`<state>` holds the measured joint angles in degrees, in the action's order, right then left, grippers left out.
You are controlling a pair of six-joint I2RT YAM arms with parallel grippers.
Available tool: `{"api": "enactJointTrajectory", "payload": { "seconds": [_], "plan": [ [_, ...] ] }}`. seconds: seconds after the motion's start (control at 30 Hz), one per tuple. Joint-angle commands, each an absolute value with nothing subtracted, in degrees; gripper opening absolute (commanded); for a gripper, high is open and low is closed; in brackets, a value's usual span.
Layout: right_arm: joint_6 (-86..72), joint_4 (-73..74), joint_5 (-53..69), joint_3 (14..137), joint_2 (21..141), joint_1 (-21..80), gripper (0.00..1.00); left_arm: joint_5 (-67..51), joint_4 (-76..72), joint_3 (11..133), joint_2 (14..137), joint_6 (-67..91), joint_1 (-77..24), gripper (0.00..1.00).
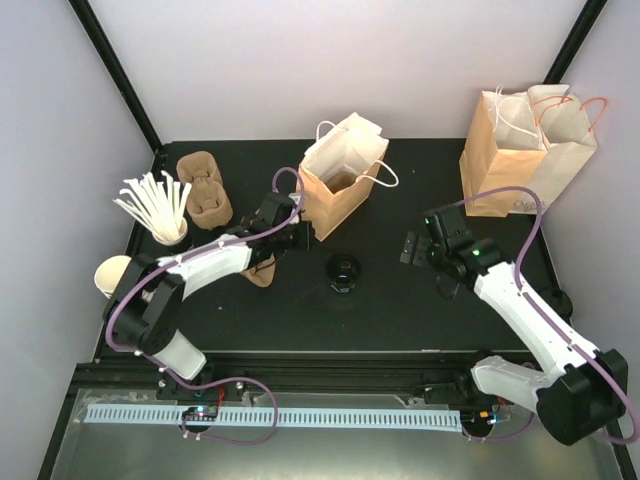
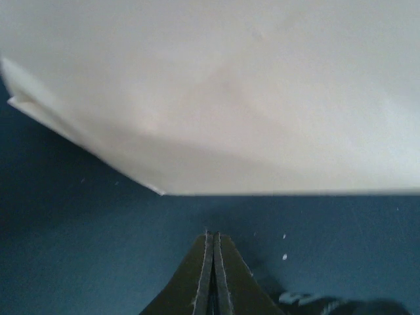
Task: Pack the takeout coffee
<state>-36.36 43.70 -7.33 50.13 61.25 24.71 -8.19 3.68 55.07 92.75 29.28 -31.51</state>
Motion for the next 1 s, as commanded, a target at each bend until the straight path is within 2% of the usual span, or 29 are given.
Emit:
{"api": "enactJointTrajectory", "payload": {
  "seconds": [0.0, 0.13, 0.3, 0.43, 0.7, 0.8, 0.97],
  "plan": [
    [-36.59, 50.59, -14.57, 56.43, 65.82, 24.43, 1.0, -4.64, 8.77, 51.43, 84.56, 26.45, -31.27, 0.03],
    [-36.8, 50.78, -14.95, 57.29, 67.83, 24.44, 1.0, -1.32, 15.66, 48.74, 81.32, 27.31, -29.35, 0.04],
    [-37.64, 48.47, -12.5, 56.27, 67.0, 24.43, 1.0, -4.5, 20.65, 46.06, 79.87, 28.24, -20.4, 0.02],
    [-38.05, 48.56, -13.3, 55.85, 66.37, 24.43, 1.0, -1.48, 23.39, 45.78, 79.03, 28.22, -14.55, 0.01],
    [-39.21, 50.37, -17.05, 55.29, 65.13, 24.43, 1.0, 3.78, 27.24, 49.48, 73.89, 26.67, -12.83, 0.03],
    [-39.94, 51.06, -18.81, 55.31, 65.52, 24.49, 1.0, -1.76, 26.33, 49.1, 69.58, 24.5, -12.98, 0.05],
    [-35.61, 48.12, -19.48, 54.69, 66.71, 24.48, 1.0, -12.97, 21.47, 43.05, 60.74, 23.94, -14.54, 0.16]
  ]
}}
